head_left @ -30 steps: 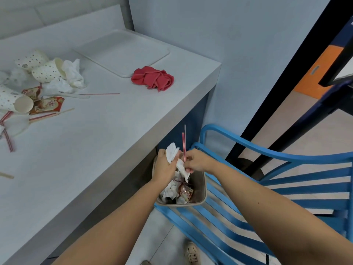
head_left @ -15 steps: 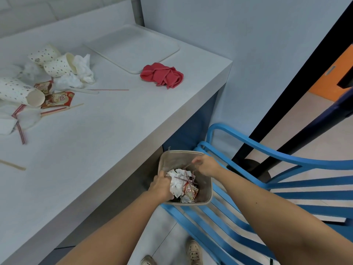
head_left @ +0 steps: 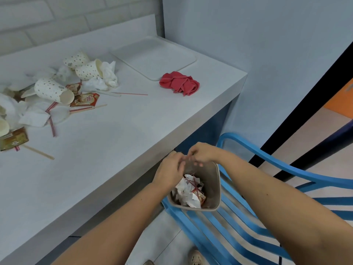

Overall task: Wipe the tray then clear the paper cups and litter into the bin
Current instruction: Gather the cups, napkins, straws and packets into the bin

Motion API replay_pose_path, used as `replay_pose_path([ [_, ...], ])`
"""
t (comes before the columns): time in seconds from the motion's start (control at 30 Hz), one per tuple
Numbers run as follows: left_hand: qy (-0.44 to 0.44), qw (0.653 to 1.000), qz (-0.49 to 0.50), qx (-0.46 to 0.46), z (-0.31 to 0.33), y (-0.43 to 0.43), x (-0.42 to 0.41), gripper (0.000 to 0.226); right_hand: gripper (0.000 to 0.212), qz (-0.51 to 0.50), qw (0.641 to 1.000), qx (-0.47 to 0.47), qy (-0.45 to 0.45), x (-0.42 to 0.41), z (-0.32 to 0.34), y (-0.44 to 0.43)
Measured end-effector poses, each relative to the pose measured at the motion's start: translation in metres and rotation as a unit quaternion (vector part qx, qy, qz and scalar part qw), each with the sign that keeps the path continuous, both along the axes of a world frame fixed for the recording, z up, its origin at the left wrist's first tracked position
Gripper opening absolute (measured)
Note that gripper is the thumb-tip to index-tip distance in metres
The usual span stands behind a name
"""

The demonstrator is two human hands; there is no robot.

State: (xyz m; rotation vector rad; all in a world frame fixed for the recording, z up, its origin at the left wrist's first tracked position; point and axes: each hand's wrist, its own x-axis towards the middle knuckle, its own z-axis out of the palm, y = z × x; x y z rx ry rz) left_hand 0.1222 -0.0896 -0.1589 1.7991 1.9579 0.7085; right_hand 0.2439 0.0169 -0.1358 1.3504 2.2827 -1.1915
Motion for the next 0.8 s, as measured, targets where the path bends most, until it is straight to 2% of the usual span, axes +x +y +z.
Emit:
replay_pose_path([
  [0.1,-0.041,0.994,0.028,0.097,0.022,-0.003,-0.005,0.014,0.014,0.07,0.997,-0.011,0.014,-0.019,0.037,0.001],
  [0.2,-0.07,0.979,0.071,0.175,0.044,-0.009,-0.016,0.013,0.016,0.105,0.993,-0.012,0.053,-0.04,0.071,-0.001],
  [0.3,-0.077,0.967,0.119,0.214,0.06,-0.018,-0.036,0.014,0.017,0.14,0.988,0.012,0.057,-0.063,0.096,-0.005],
  [0.47,-0.057,0.95,0.201,0.231,0.075,-0.038,-0.077,0.011,0.018,0.174,0.981,0.031,0.078,-0.104,0.115,-0.021],
  [0.8,-0.009,0.913,0.354,0.202,0.09,-0.109,-0.161,0.009,0.01,0.234,0.963,0.049,0.127,-0.208,0.121,-0.077],
])
